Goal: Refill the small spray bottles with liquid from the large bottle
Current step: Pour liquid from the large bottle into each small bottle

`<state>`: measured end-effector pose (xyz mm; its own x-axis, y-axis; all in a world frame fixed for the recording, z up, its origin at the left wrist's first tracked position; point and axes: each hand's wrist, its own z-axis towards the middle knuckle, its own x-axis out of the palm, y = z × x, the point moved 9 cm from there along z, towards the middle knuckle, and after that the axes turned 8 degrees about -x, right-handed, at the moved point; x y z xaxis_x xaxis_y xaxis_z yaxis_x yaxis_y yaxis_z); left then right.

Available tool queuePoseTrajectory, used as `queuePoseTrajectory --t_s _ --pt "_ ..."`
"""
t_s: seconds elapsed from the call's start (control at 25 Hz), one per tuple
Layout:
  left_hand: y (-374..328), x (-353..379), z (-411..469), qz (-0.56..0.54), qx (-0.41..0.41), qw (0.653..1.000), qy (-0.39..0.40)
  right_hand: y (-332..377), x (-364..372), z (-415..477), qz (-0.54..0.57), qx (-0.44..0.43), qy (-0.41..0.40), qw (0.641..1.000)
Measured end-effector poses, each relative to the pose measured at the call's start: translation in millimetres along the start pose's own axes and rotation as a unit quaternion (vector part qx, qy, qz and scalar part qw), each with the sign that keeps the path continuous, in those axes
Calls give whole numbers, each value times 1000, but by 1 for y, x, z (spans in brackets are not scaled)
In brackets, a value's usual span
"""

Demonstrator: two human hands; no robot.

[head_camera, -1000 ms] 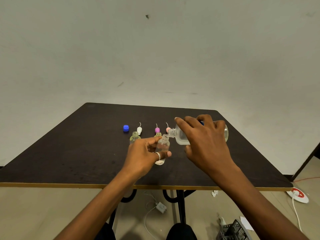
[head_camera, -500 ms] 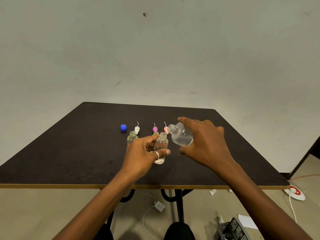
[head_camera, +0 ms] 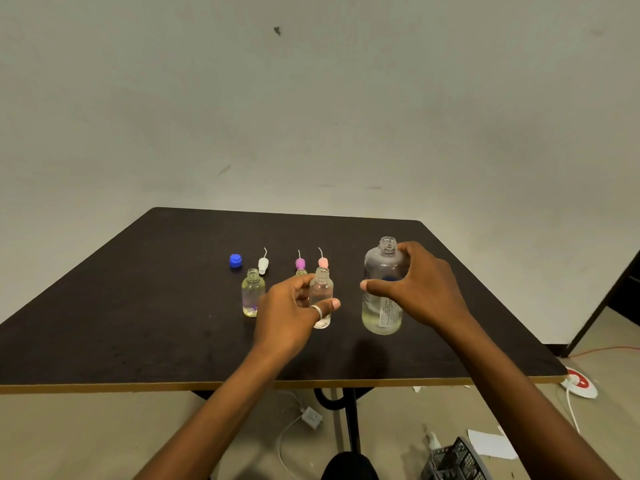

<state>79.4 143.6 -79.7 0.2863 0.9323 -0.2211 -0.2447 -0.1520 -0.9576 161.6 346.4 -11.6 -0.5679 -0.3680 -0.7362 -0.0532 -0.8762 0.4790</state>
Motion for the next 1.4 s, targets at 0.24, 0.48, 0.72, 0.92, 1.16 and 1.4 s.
queuePoseTrajectory --t_s 0.24,0.48,0.72,0.92,1.16,1.4 --pt "9 25 19 32 3 998 -47 -26 5 3 9 40 -33 999" --pt "13 41 35 38 -10 996 -75 -43 10 3 11 54 -44 997" --pt "31 59 44 34 -29 997 -61 -53 20 4 -1 56 -42 998" --pt "42 62 49 36 -27 996 -75 -61 21 4 2 70 -44 997" --pt "48 65 49 27 -22 996 -86 -60 25 3 2 67 -41 997" --pt "52 66 51 33 -23 995 -90 -63 26 3 4 73 -31 997"
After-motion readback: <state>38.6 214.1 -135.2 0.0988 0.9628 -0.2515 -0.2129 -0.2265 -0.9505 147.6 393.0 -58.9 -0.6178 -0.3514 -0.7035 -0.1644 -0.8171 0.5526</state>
